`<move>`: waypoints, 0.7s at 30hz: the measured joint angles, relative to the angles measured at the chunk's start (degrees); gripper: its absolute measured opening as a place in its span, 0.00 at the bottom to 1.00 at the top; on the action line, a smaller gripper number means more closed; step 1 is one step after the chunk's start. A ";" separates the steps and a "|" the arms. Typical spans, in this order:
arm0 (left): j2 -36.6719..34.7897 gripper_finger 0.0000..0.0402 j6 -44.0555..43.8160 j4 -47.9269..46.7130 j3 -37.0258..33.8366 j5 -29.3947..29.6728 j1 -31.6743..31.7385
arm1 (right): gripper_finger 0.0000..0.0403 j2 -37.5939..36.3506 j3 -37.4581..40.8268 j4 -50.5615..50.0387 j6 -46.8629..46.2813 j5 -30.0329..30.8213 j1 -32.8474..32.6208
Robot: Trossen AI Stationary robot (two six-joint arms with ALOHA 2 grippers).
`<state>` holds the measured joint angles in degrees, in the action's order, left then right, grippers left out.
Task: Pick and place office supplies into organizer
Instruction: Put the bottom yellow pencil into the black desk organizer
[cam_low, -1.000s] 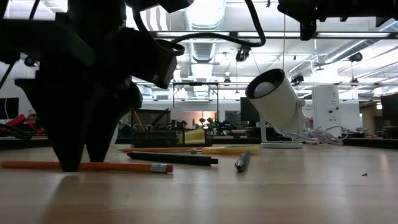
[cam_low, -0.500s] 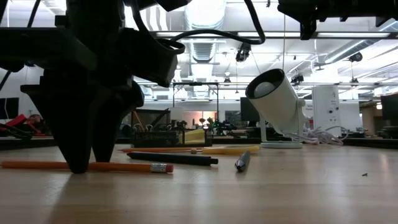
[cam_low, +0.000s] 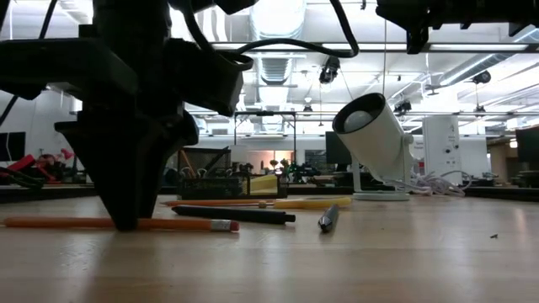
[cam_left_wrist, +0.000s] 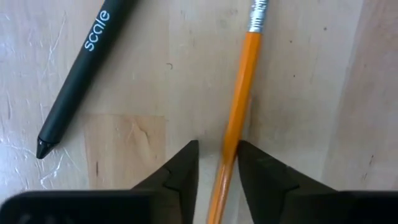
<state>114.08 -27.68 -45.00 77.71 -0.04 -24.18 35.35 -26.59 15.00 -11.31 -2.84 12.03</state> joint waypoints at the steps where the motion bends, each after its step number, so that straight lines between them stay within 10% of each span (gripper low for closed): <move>1: -0.02 0.20 -0.05 0.11 -0.13 -0.37 0.03 | 0.15 -0.01 0.00 0.00 -0.02 -0.01 0.00; 21: -0.81 0.01 -0.48 0.53 -0.86 -1.77 0.13 | 0.15 0.01 0.00 0.22 1.45 0.02 -0.02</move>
<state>113.26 -28.16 -44.47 76.86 -1.81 -24.05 35.35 -26.59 15.22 -9.86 -2.82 12.01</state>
